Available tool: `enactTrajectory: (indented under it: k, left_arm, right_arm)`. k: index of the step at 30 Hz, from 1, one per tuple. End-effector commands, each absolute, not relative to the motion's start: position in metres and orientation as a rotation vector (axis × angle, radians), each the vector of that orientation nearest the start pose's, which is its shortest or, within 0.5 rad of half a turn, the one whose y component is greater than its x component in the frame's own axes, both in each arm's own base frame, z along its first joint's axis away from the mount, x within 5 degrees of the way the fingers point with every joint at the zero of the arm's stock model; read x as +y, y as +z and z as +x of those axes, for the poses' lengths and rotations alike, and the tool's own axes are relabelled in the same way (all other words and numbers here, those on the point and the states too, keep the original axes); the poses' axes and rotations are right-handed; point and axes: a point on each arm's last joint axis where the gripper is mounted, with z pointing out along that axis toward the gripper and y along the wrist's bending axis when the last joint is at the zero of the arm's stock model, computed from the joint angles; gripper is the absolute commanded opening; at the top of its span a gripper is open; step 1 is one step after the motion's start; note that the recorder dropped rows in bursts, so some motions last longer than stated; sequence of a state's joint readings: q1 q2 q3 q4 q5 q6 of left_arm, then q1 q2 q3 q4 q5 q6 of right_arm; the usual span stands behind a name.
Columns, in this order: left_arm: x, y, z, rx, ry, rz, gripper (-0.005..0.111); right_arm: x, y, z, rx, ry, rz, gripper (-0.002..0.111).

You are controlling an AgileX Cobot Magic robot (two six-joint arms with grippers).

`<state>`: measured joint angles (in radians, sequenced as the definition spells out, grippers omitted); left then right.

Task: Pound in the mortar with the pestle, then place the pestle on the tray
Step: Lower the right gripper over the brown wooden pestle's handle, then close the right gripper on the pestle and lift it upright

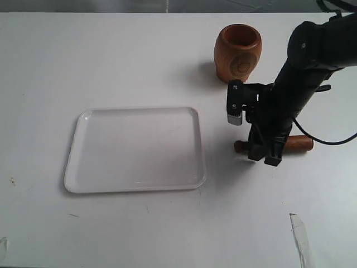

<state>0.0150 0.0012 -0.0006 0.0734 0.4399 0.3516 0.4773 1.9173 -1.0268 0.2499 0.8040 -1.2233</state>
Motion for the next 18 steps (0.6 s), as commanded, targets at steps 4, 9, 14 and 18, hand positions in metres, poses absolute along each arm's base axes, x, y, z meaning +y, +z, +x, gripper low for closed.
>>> enactTrajectory:
  k: [4, 9, 14, 18]
  left_arm:
    - [0.003, 0.174, 0.051, 1.897, 0.302, 0.361, 0.0]
    - [0.003, 0.174, 0.051, 1.897, 0.302, 0.361, 0.0]
    - [0.003, 0.174, 0.051, 1.897, 0.302, 0.361, 0.0]
    - [0.003, 0.174, 0.051, 1.897, 0.302, 0.361, 0.0]
  right_arm:
    - [0.159, 0.117, 0.273, 2.238, 0.264, -2.158, 0.032]
    - [0.163, 0.118, 0.271, 2.28, 0.33, -2.092, 0.0]
    - [0.168, 0.119, 0.272, 2.371, 0.394, -1.924, 0.0]
    - [0.171, 0.131, 0.282, 2.315, 0.306, -1.794, 0.0]
